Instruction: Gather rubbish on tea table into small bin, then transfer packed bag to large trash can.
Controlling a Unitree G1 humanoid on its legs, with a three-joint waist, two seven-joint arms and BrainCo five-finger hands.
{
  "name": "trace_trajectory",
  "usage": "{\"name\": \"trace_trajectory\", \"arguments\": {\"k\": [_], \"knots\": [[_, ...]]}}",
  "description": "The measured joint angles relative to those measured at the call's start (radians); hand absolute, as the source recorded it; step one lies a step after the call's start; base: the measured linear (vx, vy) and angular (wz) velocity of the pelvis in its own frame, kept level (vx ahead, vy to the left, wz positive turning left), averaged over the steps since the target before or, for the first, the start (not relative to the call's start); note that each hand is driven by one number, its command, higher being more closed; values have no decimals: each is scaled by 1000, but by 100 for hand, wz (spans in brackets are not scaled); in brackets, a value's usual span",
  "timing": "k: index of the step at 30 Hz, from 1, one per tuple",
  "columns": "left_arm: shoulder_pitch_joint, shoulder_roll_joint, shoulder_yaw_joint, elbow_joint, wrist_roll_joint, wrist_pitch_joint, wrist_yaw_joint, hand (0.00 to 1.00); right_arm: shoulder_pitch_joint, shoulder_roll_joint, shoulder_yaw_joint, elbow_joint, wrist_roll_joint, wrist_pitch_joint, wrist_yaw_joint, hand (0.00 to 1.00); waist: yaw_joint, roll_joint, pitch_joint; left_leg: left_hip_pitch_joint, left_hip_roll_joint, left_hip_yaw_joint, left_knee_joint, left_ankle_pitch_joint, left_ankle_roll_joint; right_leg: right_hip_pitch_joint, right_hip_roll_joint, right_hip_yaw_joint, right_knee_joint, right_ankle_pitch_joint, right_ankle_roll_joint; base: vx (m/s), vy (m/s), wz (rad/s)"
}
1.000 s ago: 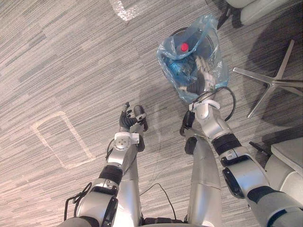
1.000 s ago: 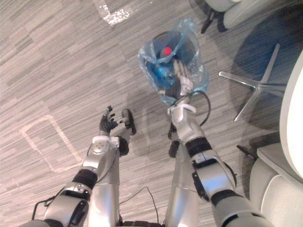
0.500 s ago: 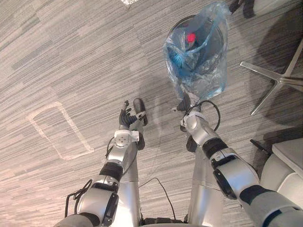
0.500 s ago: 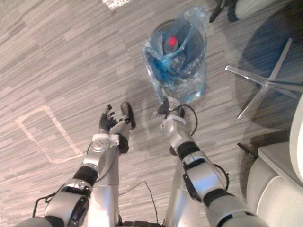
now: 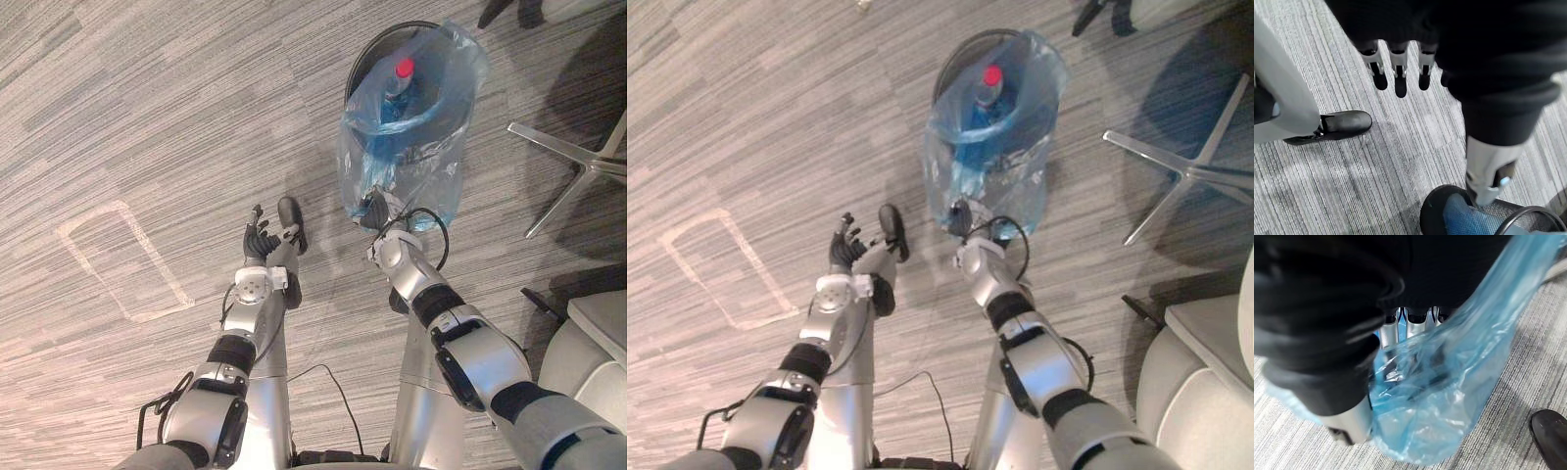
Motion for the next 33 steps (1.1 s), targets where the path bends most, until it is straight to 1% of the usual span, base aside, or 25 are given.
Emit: {"name": "trace_trajectory", "arguments": {"k": [4,5,8,9,10,12,13,16,19,22,24,25,26,27,28,29,30,31,32,33], "knots": [[0,-8,0,-1,0,1,-1,0,11,2,-16,-35,33,-7,2,100,2,0,0,8,4,-2,6,0,0,14,4,-2,-1,1,-1,-56,-17,-4],[1,-8,0,-2,0,1,-3,0,32,10,-35,-58,51,-10,1,100,4,0,0,25,12,-9,11,-3,-1,41,13,-9,-9,2,-1,-80,-27,-8],[9,-13,-1,-15,0,4,-17,0,89,13,-37,-149,88,-13,1,100,3,0,-1,72,20,-9,10,-14,0,89,19,-12,-22,1,-2,-80,-42,-12],[14,-13,0,-30,1,13,-20,0,117,19,-38,-190,140,-26,1,100,3,-1,-2,96,26,-4,3,-14,0,111,28,-10,-37,5,-5,-71,-53,-14],[16,-11,-1,-33,1,17,-20,0,135,21,-48,-214,159,-30,1,100,3,-1,-2,107,27,-2,-1,-13,-1,121,29,-10,-39,5,-5,-69,-64,-14],[26,-14,-1,-39,1,21,-21,0,158,27,-69,-253,195,-33,1,100,1,-2,-3,131,30,-2,-9,-12,-2,144,35,-11,-50,6,-6,-42,-54,-5],[41,-17,-2,-44,2,24,-22,0,198,28,-74,-314,219,-34,1,100,0,-3,-3,163,31,0,-21,-7,-11,176,40,-12,-62,7,-6,-25,-46,-5],[74,-18,-3,-48,4,39,-30,0,266,43,-74,-405,275,-35,2,100,-6,-4,-3,244,34,0,-37,-10,-16,261,50,-18,-93,7,-6,-5,-37,-6],[110,-18,-11,-63,13,41,-40,0,335,65,-74,-493,312,-44,5,100,-12,-13,-9,334,35,2,-58,-15,-21,355,57,-21,-126,6,-3,47,-27,-5],[148,-17,-17,-64,23,43,-43,0,408,94,-72,-578,330,-46,18,100,-17,-34,-32,410,40,3,-70,-26,-28,438,71,-22,-162,8,1,44,-20,-9],[184,-18,-20,-62,34,62,-57,0,473,97,-63,-643,353,-47,38,100,-18,-43,-39,477,48,5,-72,-39,-30,515,83,-23,-191,10,5,48,-14,-13],[214,-18,-27,-60,41,65,-62,0,514,101,-61,-675,358,-48,51,100,-17,-52,-47,527,48,10,-87,-47,-34,562,88,-20,-213,11,8,49,-11,-14],[233,-15,-34,-59,42,66,-63,0,538,104,-60,-688,360,-50,54,100,-17,-59,-61,548,47,15,-99,-50,-36,580,89,-16,-225,11,10,46,-9,-14],[270,-14,-39,-59,51,71,-71,0,581,106,-61,-718,374,-55,65,100,-18,-67,-92,580,47,22,-121,-49,-36,612,94,-15,-248,14,16,64,-11,-12],[295,-10,-30,-60,62,80,-82,0,622,90,-67,-779,391,-48,77,100,-17,-70,-102,626,50,33,-135,-50,-37,658,102,-12,-273,22,19,118,-14,-18],[335,-25,-9,-25,71,79,-83,0,672,89,-70,-845,392,-49,90,100,-21,-74,-106,733,42,37,-197,-58,-48,767,118,-9,-351,29,40,124,-11,-27],[367,-19,8,17,90,82,-89,0,698,86,-72,-856,400,-57,111,100,-24,-87,-125,819,24,50,-271,-52,-64,842,127,5,-427,40,48,176,26,-62],[461,-8,21,66,121,88,-109,0,752,88,-73,-876,411,-74,148,100,-25,-105,-246,901,3,56,-404,-45,-75,904,142,29,-561,60,56,329,61,-76],[517,-3,18,108,141,91,-124,0,779,86,-85,-912,426,-108,167,100,-26,-109,-315,954,-13,49,-465,11,-71,968,154,35,-650,132,65,383,83,-68],[521,13,8,149,147,105,-128,0,774,80,-115,-918,431,-126,178,100,-35,-115,-323,997,-24,52,-482,19,-67,1009,153,41,-675,168,52,347,62,-21]]}}
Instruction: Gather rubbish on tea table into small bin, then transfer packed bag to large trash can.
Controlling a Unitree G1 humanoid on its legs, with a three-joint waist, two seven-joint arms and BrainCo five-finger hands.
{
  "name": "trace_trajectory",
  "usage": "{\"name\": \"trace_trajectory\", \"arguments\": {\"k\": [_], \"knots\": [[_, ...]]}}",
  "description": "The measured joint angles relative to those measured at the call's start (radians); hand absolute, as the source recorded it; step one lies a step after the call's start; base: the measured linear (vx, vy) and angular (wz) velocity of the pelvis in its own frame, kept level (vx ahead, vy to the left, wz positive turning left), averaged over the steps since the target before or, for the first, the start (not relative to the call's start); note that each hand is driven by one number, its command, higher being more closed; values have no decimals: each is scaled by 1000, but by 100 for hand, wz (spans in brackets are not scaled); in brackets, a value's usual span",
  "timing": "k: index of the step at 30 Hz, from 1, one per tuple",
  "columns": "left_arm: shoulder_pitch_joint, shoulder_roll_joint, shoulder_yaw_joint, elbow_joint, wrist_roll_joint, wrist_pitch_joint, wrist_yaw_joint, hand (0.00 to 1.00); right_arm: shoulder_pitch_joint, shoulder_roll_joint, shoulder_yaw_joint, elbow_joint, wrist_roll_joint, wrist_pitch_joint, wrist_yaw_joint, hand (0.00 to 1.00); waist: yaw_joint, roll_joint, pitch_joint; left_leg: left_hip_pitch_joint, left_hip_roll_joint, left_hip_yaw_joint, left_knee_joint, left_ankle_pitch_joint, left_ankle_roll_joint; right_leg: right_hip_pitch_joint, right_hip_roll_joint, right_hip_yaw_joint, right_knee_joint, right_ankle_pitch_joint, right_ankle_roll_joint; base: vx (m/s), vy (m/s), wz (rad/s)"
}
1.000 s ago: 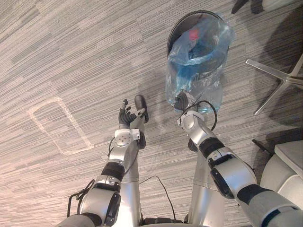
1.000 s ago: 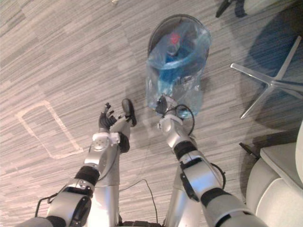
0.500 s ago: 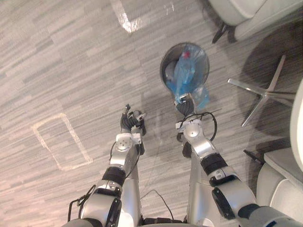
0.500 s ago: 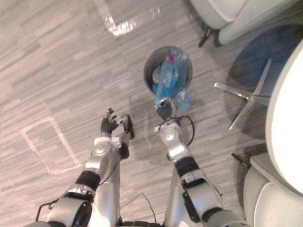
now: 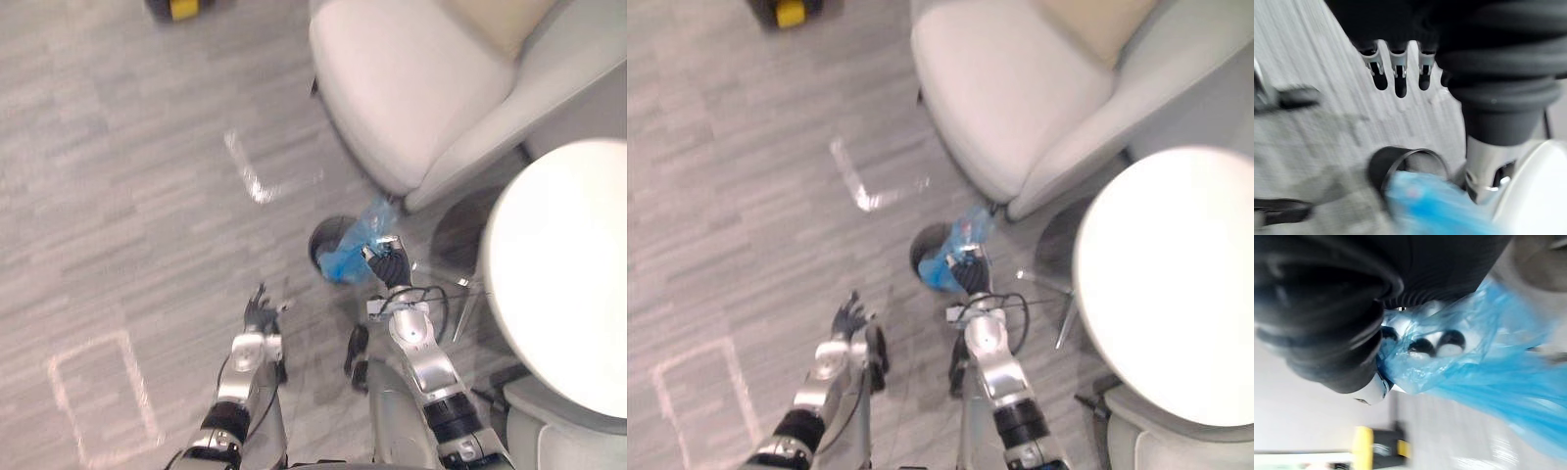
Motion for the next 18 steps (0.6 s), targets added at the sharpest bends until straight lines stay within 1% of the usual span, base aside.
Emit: {"name": "trace_trajectory", "arguments": {"k": [1,4,5,6,8,13,16,18], "knots": [[2,15,-11,25,13,3,-12,0,-2,-17,-30,-4,9,-6,13,100,-13,-3,-18,23,-7,-5,-6,0,0,36,0,-2,-26,0,1,157,35,3],[2,21,-11,26,31,3,-23,0,1,-34,-37,-4,19,-4,41,100,-13,1,-26,68,-12,-6,-30,1,-1,77,0,-2,-46,1,2,107,10,0],[2,27,-20,26,31,1,-31,0,11,-33,-37,-4,38,-5,59,100,-13,9,-43,95,-14,-6,-46,1,-2,101,2,-1,-57,1,2,56,5,-4],[2,31,-23,26,31,0,-34,0,13,-31,-36,-4,40,-5,62,100,-14,11,-45,102,-14,-6,-48,1,-2,107,2,0,-58,1,2,50,3,-7],[4,42,-57,26,31,-3,-40,0,16,-31,-35,-4,57,-5,72,100,-16,25,-73,122,-16,-6,-75,8,-8,110,5,7,-58,1,3,18,2,-8],[17,43,-89,26,31,-4,-42,0,16,-34,-36,-4,77,-5,78,100,-26,29,-77,145,-22,-9,-107,27,-6,118,6,18,-65,12,7,-38,3,-5],[37,42,-112,22,30,-4,-57,0,16,-43,-35,-5,86,-6,80,100,-33,28,-80,176,-34,-15,-145,39,-4,143,3,24,-109,32,14,-55,15,-3],[40,53,-141,-26,30,-4,-61,0,14,-56,-34,-6,99,-6,86,100,-32,27,-82,176,-39,-19,-161,42,-9,142,1,25,-121,37,22,-51,17,-1]]}}
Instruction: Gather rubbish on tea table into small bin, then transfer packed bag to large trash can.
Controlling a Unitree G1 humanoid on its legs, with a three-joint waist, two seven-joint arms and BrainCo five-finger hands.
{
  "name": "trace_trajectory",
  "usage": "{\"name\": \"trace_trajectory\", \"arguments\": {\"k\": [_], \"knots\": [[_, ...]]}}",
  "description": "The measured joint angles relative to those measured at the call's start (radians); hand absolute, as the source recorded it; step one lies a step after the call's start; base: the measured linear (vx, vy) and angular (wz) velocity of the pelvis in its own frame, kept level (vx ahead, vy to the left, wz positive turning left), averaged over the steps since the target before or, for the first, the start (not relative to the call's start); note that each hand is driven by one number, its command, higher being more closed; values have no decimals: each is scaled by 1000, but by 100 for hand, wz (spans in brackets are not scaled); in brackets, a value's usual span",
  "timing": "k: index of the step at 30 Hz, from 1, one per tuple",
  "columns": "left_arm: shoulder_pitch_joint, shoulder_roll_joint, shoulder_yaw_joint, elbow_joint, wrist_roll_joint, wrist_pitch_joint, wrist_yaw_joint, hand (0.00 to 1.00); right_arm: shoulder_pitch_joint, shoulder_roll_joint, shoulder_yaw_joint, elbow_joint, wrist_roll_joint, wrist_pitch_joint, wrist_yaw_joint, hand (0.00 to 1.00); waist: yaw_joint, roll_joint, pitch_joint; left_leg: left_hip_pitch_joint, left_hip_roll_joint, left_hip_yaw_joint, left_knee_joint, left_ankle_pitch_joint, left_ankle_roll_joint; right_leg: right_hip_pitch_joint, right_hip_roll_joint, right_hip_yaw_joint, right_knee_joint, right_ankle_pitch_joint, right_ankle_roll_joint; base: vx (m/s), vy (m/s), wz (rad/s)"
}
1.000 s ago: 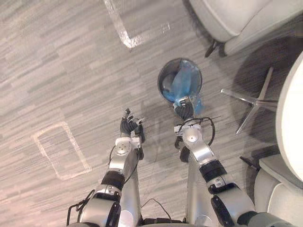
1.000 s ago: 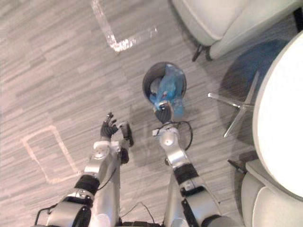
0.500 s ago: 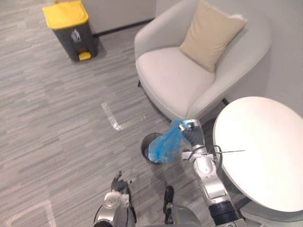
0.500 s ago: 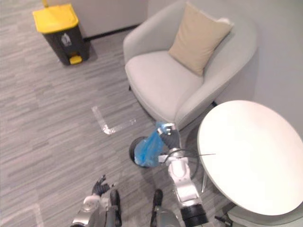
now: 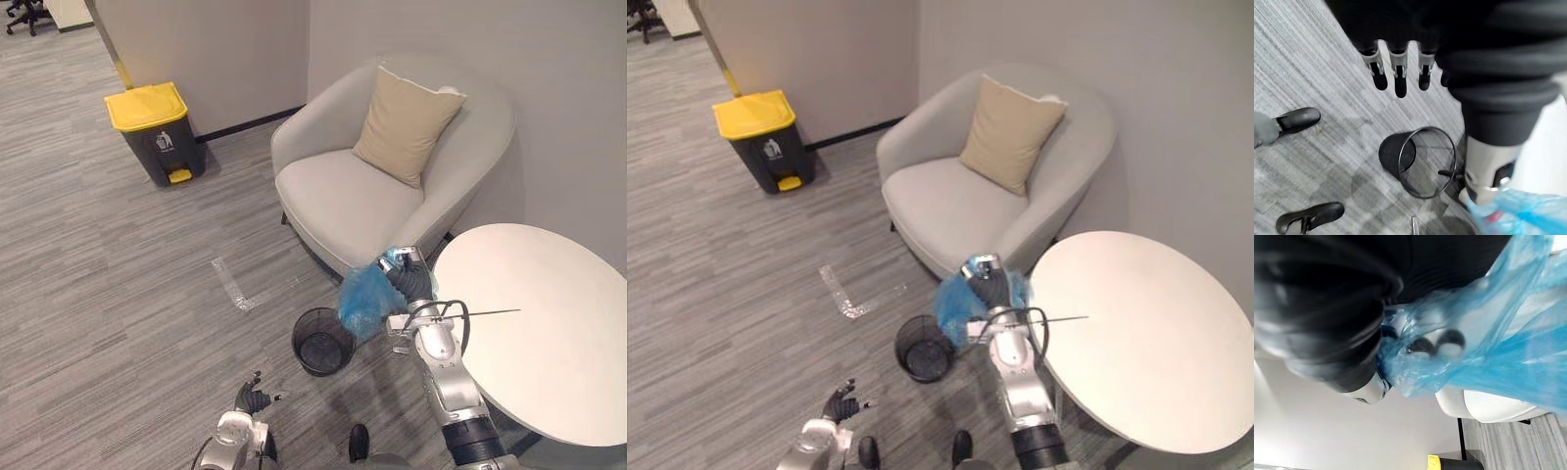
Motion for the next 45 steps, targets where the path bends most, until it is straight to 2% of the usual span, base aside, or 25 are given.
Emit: {"name": "trace_trajectory", "arguments": {"k": [4,7,11,17,22,29,37,44,45], "knots": [[4,37,-79,-223,0,-4,-4,0,-2,-50,20,-22,56,0,28,100,3,0,-2,3,-6,-13,-19,2,2,-3,-5,14,-5,10,2,-1,13,-8],[-14,80,-148,-427,2,-65,-17,0,-15,-135,70,-64,107,-24,73,100,2,1,-11,4,-8,-12,-19,11,9,-3,-6,18,-5,15,-3,24,1,-2],[-52,94,-187,-502,21,-104,-26,0,-40,-166,96,-64,134,-36,112,100,-2,5,-29,10,-9,-12,-19,11,10,1,-4,22,-7,16,-3,50,-8,-5],[-104,176,-272,-599,92,-134,-28,0,-64,-228,172,-64,159,-50,177,100,-9,6,-31,12,-7,-16,-19,11,10,1,1,26,-9,17,-4,4,-6,-2],[-174,260,-343,-627,185,-171,-27,0,-94,-260,265,-66,204,-53,217,100,-17,13,-45,13,-4,-16,-20,11,10,0,1,31,-9,19,-6,-15,-5,-1],[-232,304,-394,-636,276,-192,-14,0,-150,-285,352,-132,296,-66,246,100,-34,11,-59,12,-3,-9,-20,11,10,-1,1,39,-18,27,-8,-3,-3,-2],[-267,285,-427,-620,275,-199,-19,0,-231,-250,417,-144,313,-65,244,100,-40,10,-60,13,-5,0,-20,11,10,-5,4,47,-18,29,-10,-1,-2,-2],[-283,236,-458,-495,289,-199,-18,0,-263,-214,440,-144,331,-59,231,100,-41,-3,-76,10,-3,11,-20,12,9,-15,9,58,-18,33,-14,-7,-6,-4],[-283,221,-459,-472,296,-198,-18,100,-263,-204,440,-144,332,-59,225,100,-41,-4,-76,10,-3,12,-20,12,9,-16,9,59,-18,34,-13,-13,-7,-4]]}}
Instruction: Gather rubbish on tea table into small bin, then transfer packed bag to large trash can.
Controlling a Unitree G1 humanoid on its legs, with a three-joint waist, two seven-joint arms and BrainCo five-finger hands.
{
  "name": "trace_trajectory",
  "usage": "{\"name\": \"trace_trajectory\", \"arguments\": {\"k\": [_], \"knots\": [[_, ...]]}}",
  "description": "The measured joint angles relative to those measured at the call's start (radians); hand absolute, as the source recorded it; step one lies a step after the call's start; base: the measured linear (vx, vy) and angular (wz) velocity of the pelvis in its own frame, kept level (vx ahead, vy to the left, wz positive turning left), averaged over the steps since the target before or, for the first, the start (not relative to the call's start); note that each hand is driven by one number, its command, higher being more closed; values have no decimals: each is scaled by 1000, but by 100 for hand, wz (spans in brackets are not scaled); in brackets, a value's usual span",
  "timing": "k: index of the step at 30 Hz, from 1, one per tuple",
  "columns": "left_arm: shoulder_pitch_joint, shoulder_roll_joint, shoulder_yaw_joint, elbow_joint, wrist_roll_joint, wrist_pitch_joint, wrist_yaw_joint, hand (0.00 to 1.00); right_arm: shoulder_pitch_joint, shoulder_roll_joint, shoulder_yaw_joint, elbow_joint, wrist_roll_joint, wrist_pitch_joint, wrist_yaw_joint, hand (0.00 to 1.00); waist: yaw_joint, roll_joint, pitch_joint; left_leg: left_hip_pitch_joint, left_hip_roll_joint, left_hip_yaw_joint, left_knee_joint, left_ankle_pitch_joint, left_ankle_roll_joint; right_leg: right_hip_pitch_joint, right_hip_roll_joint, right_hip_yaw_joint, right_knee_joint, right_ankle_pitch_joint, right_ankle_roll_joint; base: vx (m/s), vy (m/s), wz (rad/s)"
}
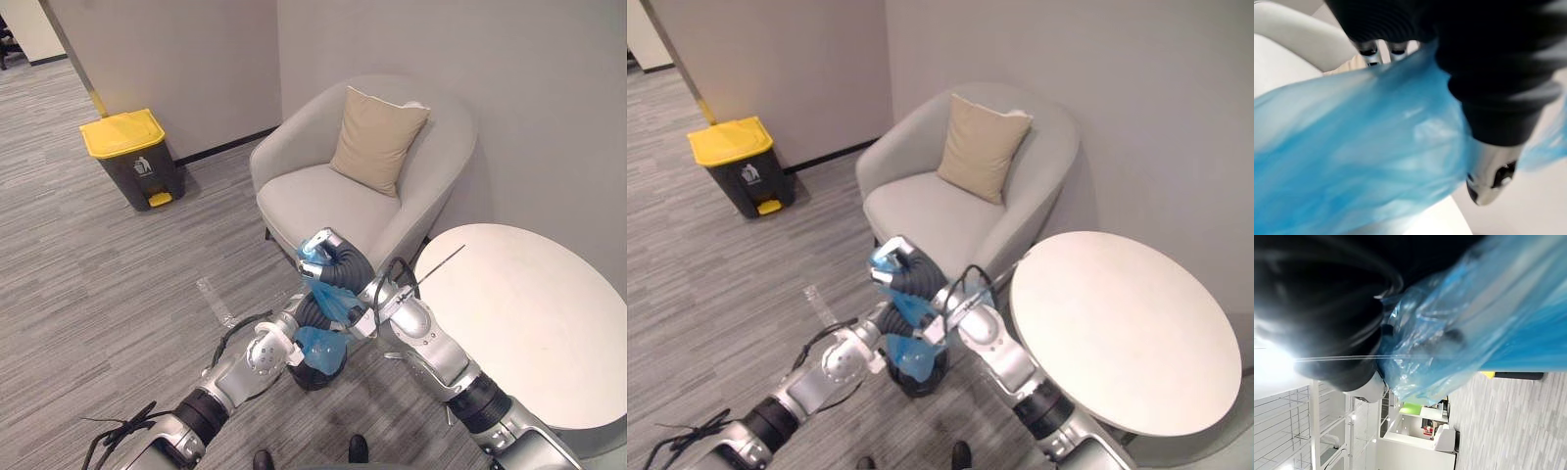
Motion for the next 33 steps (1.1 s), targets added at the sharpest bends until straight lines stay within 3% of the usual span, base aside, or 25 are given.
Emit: {"name": "trace_trajectory", "arguments": {"k": [9,13,20,21,27,33], "knots": [[2,-47,10,54,13,11,30,100,0,35,-2,0,39,18,-24,100,-1,0,0,0,0,1,0,0,-1,-2,1,3,0,1,0,0,0,0],[42,-69,71,52,-49,24,30,100,0,79,-5,0,39,18,-18,100,-1,0,0,-1,0,1,0,0,-1,-3,0,3,0,1,0,0,0,0],[90,-78,124,39,-118,35,15,100,5,80,-12,1,21,17,0,100,-1,0,0,-1,0,0,0,0,-1,-2,0,2,0,0,1,0,0,0],[90,-79,124,29,-127,46,16,100,7,82,-14,1,-3,15,3,0,-1,0,0,-1,0,0,0,0,-1,-2,-1,2,0,0,1,0,0,0],[158,-110,210,-39,-139,66,24,100,92,114,-87,1,-186,-9,-6,0,-1,0,0,-1,0,-2,0,0,-1,0,-1,-1,0,-1,2,0,0,0],[212,-137,241,-39,-119,80,40,100,194,63,-139,3,-445,-36,-74,0,1,0,0,-1,1,-9,-1,0,0,3,-7,-6,0,-3,5,0,0,1]]}}
